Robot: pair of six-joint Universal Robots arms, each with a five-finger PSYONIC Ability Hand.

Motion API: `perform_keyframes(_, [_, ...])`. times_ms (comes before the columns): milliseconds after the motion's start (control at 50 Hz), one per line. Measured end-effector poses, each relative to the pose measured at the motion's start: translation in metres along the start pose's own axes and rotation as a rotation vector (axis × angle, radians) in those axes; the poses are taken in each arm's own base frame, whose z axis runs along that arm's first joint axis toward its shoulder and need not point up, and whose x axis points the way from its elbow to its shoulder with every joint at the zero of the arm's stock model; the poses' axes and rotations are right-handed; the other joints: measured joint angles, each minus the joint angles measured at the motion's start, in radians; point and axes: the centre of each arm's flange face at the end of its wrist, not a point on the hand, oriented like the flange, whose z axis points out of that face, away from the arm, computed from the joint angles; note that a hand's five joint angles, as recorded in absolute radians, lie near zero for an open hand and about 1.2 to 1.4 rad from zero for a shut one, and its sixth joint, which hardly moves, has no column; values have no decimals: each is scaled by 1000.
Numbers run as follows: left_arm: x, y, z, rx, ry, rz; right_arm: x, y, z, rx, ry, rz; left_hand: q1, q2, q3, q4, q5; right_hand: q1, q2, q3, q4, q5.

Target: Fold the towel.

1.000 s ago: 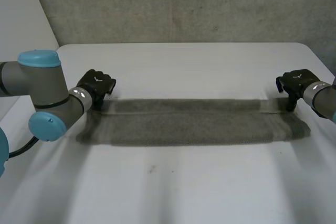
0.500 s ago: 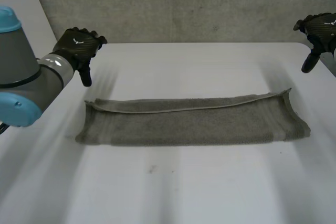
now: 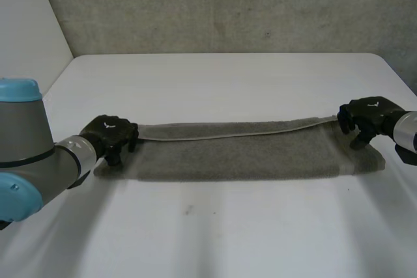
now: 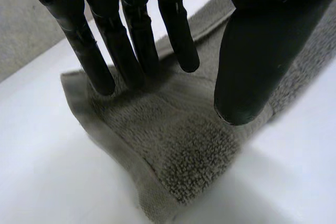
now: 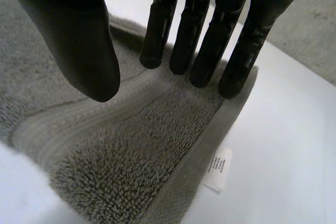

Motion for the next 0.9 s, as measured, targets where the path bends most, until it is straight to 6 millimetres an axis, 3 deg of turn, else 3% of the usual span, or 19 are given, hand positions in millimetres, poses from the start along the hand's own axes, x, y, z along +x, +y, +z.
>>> perform_keyframes(240, [-11, 1, 31, 13, -19, -3, 2, 5, 36, 0, 19, -15, -81, -84, -85, -82, -82, -56, -54, -56, -55, -50])
perform_keyframes(340, [-14, -3, 40, 29, -28, 2, -1, 3, 47, 9, 26, -27, -317, -322, -321, -322, -325, -556, -556, -567, -564, -591])
perform_keyframes(380, [-16, -4, 43, 36, -32, 5, -2, 2, 50, 12, 31, -31, -479, -481, -482, -475, -476, -626, -622, -631, -617, -635])
perform_keyframes(440, [-17, -6, 45, 44, -36, 7, -3, 0, 52, 15, 41, -30, -551, -557, -556, -557, -547, -635, -625, -633, -617, -635])
perform_keyframes(660, [-15, -3, 39, 28, -34, 3, -7, -3, 36, 0, 45, -5, -582, -587, -587, -587, -570, -635, -625, -633, -617, -635])
perform_keyframes(900, [-6, 3, 15, 22, -24, -1, -8, 26, 0, -48, 26, -20, -582, -587, -587, -587, -571, -626, -620, -626, -613, -627])
